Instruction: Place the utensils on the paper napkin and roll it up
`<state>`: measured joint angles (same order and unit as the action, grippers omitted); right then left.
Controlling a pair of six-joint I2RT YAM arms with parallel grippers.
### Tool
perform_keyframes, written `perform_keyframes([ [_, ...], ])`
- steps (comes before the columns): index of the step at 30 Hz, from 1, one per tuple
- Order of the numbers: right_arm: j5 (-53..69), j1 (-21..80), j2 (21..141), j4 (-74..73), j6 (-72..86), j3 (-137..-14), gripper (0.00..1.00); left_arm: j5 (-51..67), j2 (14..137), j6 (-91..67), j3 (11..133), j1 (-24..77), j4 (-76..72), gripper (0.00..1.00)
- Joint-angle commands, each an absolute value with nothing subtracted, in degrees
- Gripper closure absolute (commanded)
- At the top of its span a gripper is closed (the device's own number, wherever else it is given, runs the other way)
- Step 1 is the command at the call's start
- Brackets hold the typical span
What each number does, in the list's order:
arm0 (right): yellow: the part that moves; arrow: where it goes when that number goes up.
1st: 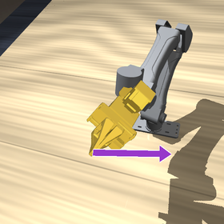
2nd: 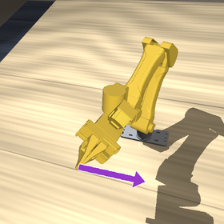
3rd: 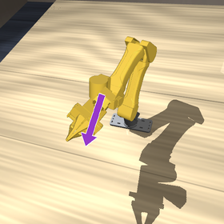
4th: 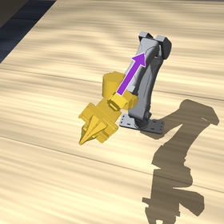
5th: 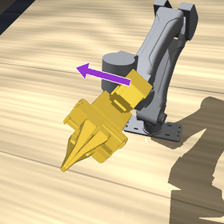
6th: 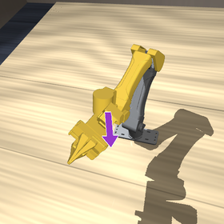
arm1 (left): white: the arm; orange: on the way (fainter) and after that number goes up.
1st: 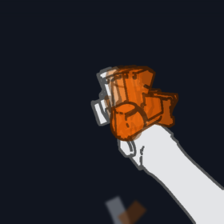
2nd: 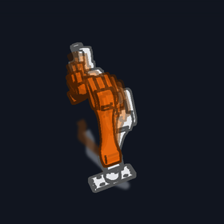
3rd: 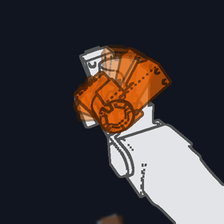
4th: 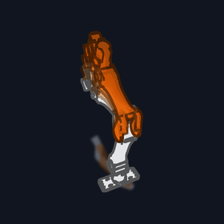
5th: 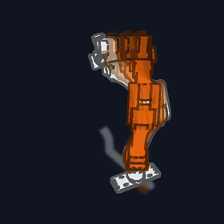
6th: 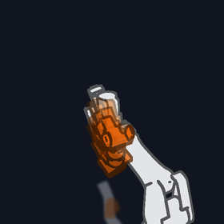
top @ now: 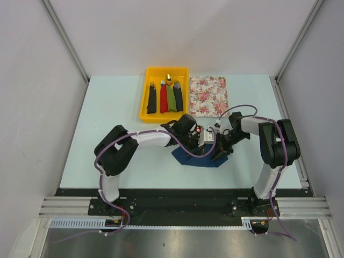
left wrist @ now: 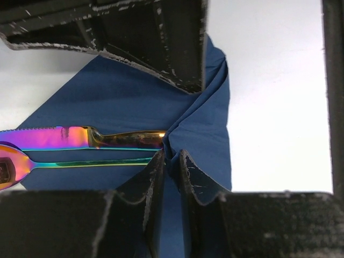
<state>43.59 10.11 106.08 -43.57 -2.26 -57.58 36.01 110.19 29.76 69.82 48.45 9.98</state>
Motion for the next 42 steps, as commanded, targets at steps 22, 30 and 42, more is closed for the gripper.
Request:
perform_keyframes([
  [22,47.5,13.7,105.0,-41.5,-1.2,-59.6,0.69,34.4,112.9,29.2,72.8,47.9,8.9,0.8],
  [30,43.6,15.5,107.6,-41.4,-1.2,-60.3,0.76,34.0,113.4,29.4,73.2,47.9,9.5,0.79],
  [42,38.8,15.4,110.1,-41.0,-0.3,-60.4,0.9,38.8,104.1,15.0,69.2,42.0,12.1,0.5],
])
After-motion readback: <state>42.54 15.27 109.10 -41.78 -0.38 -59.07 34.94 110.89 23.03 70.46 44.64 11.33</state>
